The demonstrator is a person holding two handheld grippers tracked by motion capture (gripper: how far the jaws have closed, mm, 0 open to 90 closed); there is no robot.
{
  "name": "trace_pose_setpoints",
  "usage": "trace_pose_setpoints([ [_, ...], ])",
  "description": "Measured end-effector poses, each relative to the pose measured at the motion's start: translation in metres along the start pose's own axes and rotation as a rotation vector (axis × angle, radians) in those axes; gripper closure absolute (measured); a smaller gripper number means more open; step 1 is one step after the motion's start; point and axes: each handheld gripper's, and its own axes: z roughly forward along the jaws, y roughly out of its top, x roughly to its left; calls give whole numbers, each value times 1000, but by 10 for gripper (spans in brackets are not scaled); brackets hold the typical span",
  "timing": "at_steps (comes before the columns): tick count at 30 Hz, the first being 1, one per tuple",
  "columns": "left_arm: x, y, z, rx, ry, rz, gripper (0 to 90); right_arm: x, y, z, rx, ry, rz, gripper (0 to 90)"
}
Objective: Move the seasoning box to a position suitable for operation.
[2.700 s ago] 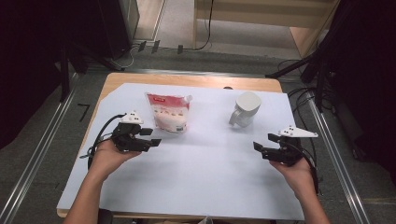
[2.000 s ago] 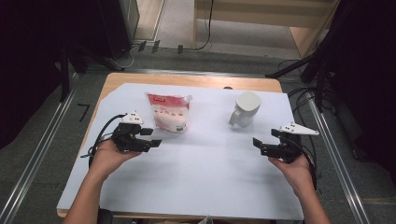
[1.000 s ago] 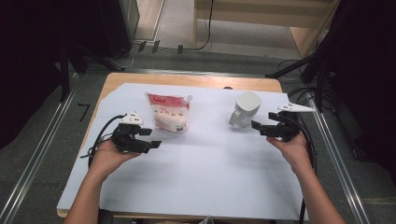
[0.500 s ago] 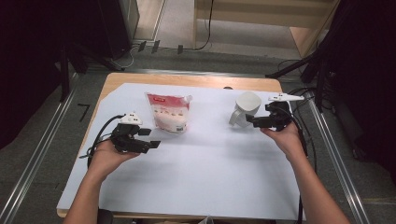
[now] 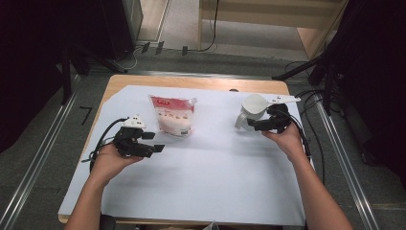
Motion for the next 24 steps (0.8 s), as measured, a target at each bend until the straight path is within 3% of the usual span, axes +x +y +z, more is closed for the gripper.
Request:
trace_pose_setpoints([
  [5, -1, 0, -1, -1, -2, 3, 369, -4, -10, 11, -14, -12, -49, 5],
  [9, 1, 0, 0, -3, -4, -4, 369, -5, -10, 20, -19, -19, -53, 6],
  [13, 0, -1, 0, -2, -11, -3, 369, -6, -13, 29, -35, -18, -46, 23],
  [17, 1, -1, 0, 0, -8, -2, 369, -12, -13, 32, -79, 8, 11, 48],
  [21, 1, -1, 1, 1, -9, 2, 369, -11, -11, 35, -95, -4, -5, 55],
  [24, 1, 0, 1, 3, -11, 9, 369, -8, -9, 35, -113, -8, -21, 121],
])
